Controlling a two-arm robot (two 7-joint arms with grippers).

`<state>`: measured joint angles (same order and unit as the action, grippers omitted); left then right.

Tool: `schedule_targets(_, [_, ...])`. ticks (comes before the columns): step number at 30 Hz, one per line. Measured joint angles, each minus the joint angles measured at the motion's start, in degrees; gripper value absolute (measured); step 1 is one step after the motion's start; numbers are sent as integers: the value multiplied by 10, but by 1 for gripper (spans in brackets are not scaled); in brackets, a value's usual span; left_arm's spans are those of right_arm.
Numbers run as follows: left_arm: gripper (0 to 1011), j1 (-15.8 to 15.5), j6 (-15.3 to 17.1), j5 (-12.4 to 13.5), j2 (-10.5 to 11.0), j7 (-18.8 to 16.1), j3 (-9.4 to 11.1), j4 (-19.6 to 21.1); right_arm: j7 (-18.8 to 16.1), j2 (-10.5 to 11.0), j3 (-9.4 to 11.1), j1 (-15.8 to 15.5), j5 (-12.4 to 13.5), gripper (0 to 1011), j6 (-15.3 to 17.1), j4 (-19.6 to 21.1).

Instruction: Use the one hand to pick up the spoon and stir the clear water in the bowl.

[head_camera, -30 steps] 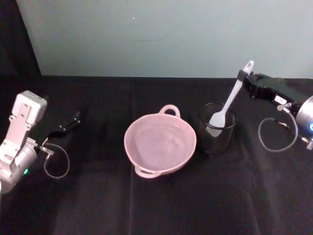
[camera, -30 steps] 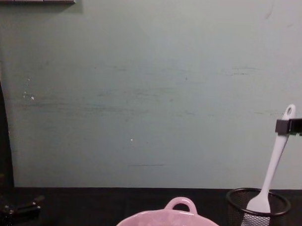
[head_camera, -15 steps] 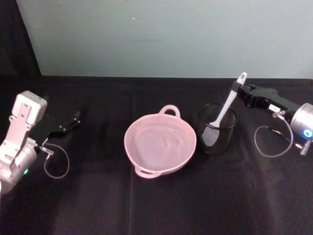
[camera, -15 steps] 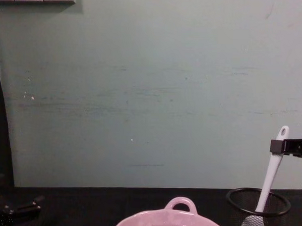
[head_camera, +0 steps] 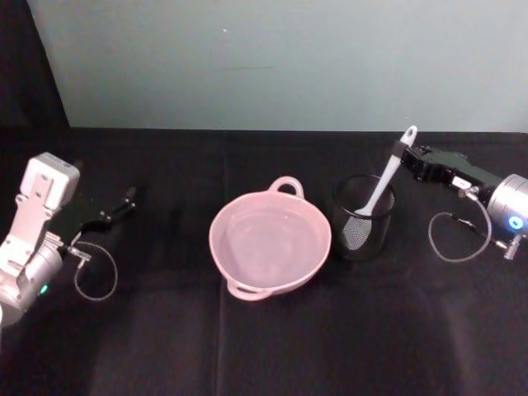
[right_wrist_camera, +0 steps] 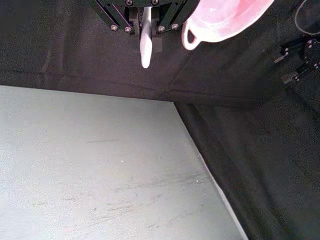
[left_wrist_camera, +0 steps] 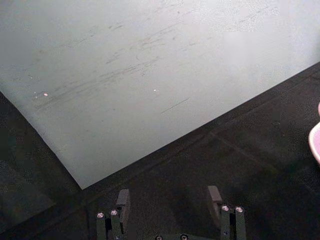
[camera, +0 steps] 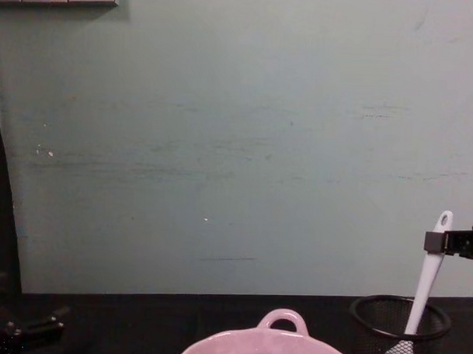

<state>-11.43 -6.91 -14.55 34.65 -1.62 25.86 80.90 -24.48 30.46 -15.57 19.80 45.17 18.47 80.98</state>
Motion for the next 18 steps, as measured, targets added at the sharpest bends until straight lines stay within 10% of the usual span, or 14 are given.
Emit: schedule_targets(18, [1011,0,0,0,0,0,0,0,0,6,-7,4,7,139,-4,-5])
